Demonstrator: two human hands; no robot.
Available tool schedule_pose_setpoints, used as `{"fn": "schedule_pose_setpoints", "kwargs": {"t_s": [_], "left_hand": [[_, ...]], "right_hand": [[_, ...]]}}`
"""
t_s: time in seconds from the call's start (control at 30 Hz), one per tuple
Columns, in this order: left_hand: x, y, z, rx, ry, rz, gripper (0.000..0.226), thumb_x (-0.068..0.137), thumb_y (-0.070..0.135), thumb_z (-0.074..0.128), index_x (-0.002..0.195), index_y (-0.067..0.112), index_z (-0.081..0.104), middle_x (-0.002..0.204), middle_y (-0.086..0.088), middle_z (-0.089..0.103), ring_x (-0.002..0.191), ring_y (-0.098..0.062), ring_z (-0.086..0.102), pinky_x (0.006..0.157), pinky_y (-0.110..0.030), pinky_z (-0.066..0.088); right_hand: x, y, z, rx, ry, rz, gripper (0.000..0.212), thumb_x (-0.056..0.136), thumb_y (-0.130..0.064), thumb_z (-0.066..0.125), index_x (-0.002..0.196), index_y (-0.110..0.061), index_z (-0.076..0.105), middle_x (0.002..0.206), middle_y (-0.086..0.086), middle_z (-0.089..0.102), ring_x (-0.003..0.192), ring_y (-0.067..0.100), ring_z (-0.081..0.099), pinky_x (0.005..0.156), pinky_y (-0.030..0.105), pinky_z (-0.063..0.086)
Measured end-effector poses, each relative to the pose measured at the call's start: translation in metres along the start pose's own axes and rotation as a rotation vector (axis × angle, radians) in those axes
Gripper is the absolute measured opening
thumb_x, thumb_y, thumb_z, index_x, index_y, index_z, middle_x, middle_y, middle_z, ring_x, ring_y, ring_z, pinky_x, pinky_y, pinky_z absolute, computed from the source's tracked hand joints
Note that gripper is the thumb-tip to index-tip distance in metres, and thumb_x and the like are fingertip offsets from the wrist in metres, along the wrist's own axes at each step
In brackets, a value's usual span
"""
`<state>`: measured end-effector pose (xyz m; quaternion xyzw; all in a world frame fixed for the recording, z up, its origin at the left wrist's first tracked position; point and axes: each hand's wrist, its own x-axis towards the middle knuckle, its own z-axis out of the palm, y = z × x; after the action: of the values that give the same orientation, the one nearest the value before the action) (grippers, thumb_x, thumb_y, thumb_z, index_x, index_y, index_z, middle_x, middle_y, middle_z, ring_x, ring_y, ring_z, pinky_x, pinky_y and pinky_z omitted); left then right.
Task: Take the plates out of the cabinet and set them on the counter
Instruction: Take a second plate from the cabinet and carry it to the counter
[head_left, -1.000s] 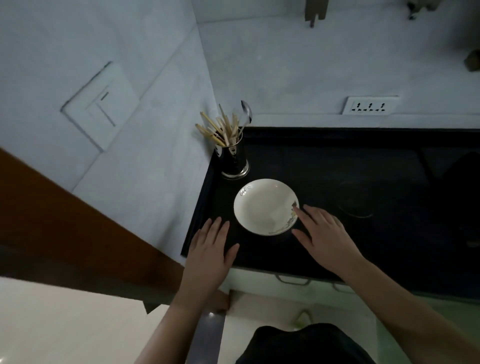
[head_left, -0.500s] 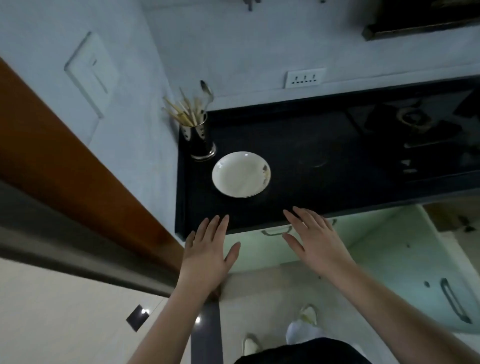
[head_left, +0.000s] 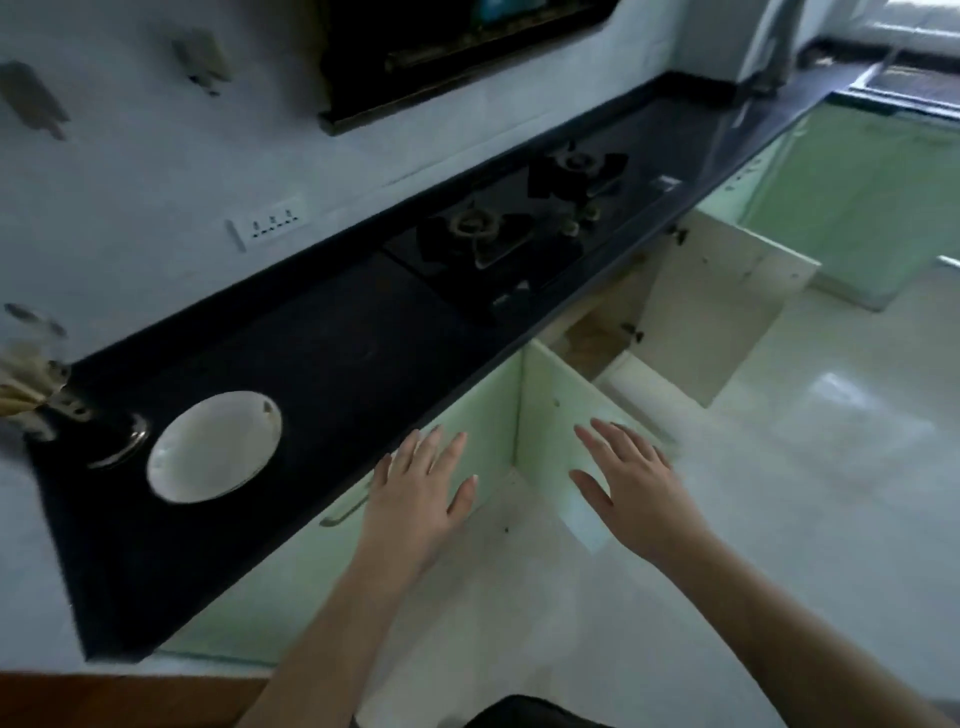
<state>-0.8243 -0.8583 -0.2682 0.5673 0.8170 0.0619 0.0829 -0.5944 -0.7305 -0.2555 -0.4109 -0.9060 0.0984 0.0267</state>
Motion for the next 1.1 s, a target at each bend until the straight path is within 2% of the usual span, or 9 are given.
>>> {"fn": "schedule_pose_setpoints", "kwargs": {"t_s": [0.17,0.33,0.53,0.77,0.93,1.1], "left_hand": [[0.019,0.099,0.014,-0.007,-0.049,0.173,0.057,0.101,0.053,0.020,0.155,0.037,0.013,0.164,0.003,0.016,0.150,-0.018,0.009,0.120,-0.042,0.014],[0.022,0.192,0.033,0.004,-0.073,0.297,0.059,0.099,0.056,0.022,0.154,0.038,0.014,0.164,0.003,0.018,0.150,-0.018,0.011,0.117,-0.041,0.017],[0.020,0.273,0.057,0.013,-0.108,0.437,0.059,0.098,0.056,0.028,0.153,0.035,0.021,0.162,0.001,0.023,0.148,-0.020,0.017,0.116,-0.041,0.020],[0.059,0.320,0.072,0.024,-0.151,0.529,0.060,0.098,0.058,0.027,0.153,0.036,0.020,0.162,0.004,0.022,0.149,-0.017,0.012,0.118,-0.041,0.013],[0.114,0.352,0.079,0.035,-0.165,0.603,0.060,0.099,0.057,0.024,0.154,0.035,0.017,0.163,0.004,0.018,0.150,-0.017,0.009,0.118,-0.042,0.012],[0.171,0.380,0.084,0.044,-0.225,0.696,0.060,0.099,0.057,0.022,0.155,0.035,0.014,0.164,0.004,0.013,0.151,-0.016,0.004,0.120,-0.043,0.008]], "right_hand": [[-0.078,0.089,-0.015,0.045,0.095,0.230,0.063,0.093,-0.056,0.029,0.146,-0.023,0.038,0.149,-0.001,0.043,0.139,0.023,0.035,0.111,0.040,0.031],[-0.147,0.168,-0.024,0.075,0.129,0.412,0.064,0.094,-0.057,0.027,0.150,-0.025,0.029,0.155,0.000,0.034,0.143,0.023,0.027,0.115,0.041,0.025],[-0.194,0.227,-0.025,0.115,0.153,0.564,0.063,0.096,-0.056,0.029,0.151,-0.026,0.022,0.157,-0.002,0.029,0.145,0.020,0.021,0.117,0.038,0.018],[-0.192,0.251,-0.023,0.195,0.195,0.666,0.063,0.096,-0.056,0.027,0.151,-0.027,0.021,0.157,-0.002,0.028,0.145,0.019,0.020,0.116,0.035,0.016],[-0.180,0.273,-0.023,0.146,0.246,0.757,0.062,0.095,-0.054,0.029,0.150,-0.024,0.027,0.154,0.001,0.035,0.143,0.021,0.027,0.114,0.037,0.022],[-0.145,0.306,-0.030,0.097,0.236,0.864,0.061,0.097,-0.052,0.031,0.151,-0.024,0.024,0.156,0.000,0.031,0.145,0.021,0.023,0.116,0.036,0.019]]}}
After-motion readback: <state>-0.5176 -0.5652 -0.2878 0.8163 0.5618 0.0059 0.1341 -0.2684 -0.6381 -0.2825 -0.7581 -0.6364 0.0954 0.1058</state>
